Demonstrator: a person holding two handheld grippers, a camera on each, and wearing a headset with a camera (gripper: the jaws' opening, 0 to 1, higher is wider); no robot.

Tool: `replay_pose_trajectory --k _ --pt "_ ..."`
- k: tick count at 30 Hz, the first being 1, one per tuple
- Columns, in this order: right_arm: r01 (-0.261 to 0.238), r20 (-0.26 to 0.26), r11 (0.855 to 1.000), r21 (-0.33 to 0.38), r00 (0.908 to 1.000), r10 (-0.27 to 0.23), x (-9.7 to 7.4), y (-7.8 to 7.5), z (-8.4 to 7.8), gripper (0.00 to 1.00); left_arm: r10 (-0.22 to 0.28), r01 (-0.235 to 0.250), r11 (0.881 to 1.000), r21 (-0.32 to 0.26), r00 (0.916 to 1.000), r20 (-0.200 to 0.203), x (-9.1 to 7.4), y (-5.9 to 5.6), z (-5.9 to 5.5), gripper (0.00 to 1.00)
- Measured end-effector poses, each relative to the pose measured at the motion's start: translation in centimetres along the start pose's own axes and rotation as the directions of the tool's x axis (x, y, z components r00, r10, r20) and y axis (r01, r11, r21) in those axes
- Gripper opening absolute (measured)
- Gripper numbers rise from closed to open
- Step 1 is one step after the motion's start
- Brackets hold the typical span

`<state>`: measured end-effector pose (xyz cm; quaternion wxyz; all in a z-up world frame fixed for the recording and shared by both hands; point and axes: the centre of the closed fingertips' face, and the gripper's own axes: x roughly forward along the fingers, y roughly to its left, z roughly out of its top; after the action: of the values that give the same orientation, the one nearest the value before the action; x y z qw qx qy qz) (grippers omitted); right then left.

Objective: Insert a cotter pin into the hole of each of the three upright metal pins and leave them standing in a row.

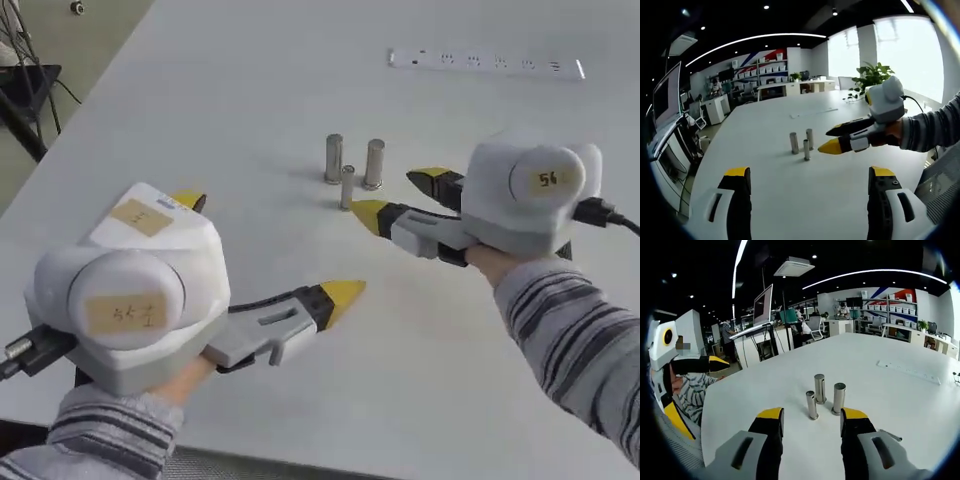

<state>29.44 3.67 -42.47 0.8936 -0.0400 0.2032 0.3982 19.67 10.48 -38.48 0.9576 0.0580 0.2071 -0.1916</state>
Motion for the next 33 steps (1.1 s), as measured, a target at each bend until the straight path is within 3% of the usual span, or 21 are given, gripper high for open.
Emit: replay_pose_trajectory --k 5,14,24,33 --pt "-0.039 0.009 0.999 0.001 0.9992 0.039 1.7 0.6 0.1 0.35 0.009 -0.009 1.000 -0.012 1.0000 0.000 0.2 0.1 0.0 0.95" --pt "-0.066 0.002 0.998 0.013 0.9978 0.066 4.4 1.5 -0.6 0.21 0.030 -0.030 0.999 -0.025 0.9995 0.011 0.6 0.9 0.4 0.95" --pt "-0.014 -0.011 1.000 -0.002 0.9998 0.014 6.0 0.5 -0.8 0.12 0.018 -0.018 1.000 -0.019 0.9998 -0.006 0.6 0.8 -0.1 0.95" --pt "0.025 -0.026 1.000 -0.016 0.9993 -0.025 5.9 0.2 -0.7 0.05 0.012 -0.012 1.000 -0.014 0.9999 -0.006 0.5 1.1 -0.1 0.94"
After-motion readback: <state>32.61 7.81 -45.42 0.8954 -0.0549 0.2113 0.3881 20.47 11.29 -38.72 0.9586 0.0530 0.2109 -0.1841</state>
